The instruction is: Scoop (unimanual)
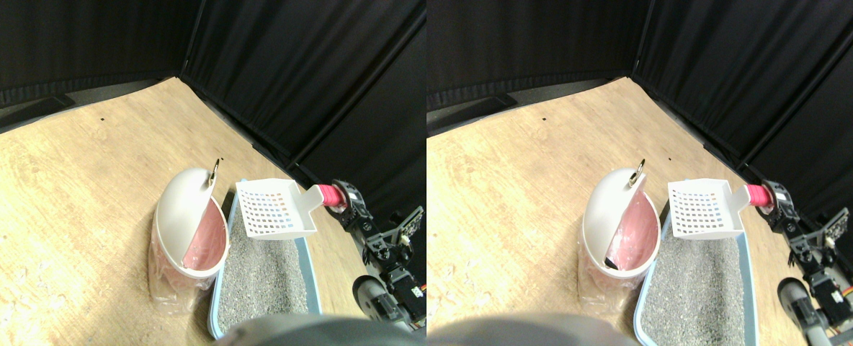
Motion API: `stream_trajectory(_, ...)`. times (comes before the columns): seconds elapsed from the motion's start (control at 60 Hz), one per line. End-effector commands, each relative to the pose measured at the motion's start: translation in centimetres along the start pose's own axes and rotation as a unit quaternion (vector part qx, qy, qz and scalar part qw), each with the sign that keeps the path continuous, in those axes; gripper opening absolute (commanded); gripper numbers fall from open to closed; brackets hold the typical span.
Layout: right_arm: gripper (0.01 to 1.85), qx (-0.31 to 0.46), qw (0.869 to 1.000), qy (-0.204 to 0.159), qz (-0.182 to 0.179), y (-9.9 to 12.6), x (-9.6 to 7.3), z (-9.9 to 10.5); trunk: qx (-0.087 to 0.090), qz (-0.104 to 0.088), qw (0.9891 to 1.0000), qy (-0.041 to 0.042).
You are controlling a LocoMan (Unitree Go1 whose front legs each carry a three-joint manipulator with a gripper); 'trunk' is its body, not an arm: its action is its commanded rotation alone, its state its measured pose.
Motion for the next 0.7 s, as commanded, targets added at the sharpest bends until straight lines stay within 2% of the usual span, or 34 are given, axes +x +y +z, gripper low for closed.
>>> stream_trajectory(0.017, 0.06, 0.030, 0.998, -0.047, -0.019, -1.0, -0.6, 0.3, 0.004, -0.026, 0.9996, -0.0052)
stream_trajectory(0.083, 0.06, 0.046, 0.997, -0.055, -0.029, -1.9, -1.2, -0.1, 0.014, -0.036, 0.9992, -0.0019)
stream_trajectory(0.183, 0.06, 0.049, 0.996, -0.063, -0.044, -3.2, -2.0, -0.9, 0.031, -0.054, 0.9981, 0.0029)
stream_trajectory(0.283, 0.06, 0.054, 0.994, -0.069, -0.062, -4.7, -3.0, -1.9, 0.046, -0.069, 0.9965, 0.0082)
stream_trajectory(0.3, 0.06, 0.055, 0.993, -0.070, -0.075, -4.9, -3.2, -2.1, 0.050, -0.072, 0.9961, 0.0092)
stream_trajectory(0.367, 0.06, 0.060, 0.993, -0.071, -0.078, -5.5, -3.6, -2.7, 0.056, -0.080, 0.9951, 0.0118)
stream_trajectory(0.433, 0.06, 0.061, 0.992, -0.069, -0.080, -6.0, -4.0, -3.2, 0.065, -0.092, 0.9936, 0.0149)
stream_trajectory(0.567, 0.06, 0.058, 0.992, -0.068, -0.088, -7.0, -5.4, -4.6, 0.077, -0.105, 0.9913, 0.0204)
stream_trajectory(0.7, 0.06, 0.064, 0.990, -0.063, -0.105, -7.7, -6.7, -5.6, 0.085, -0.115, 0.9894, 0.0246)
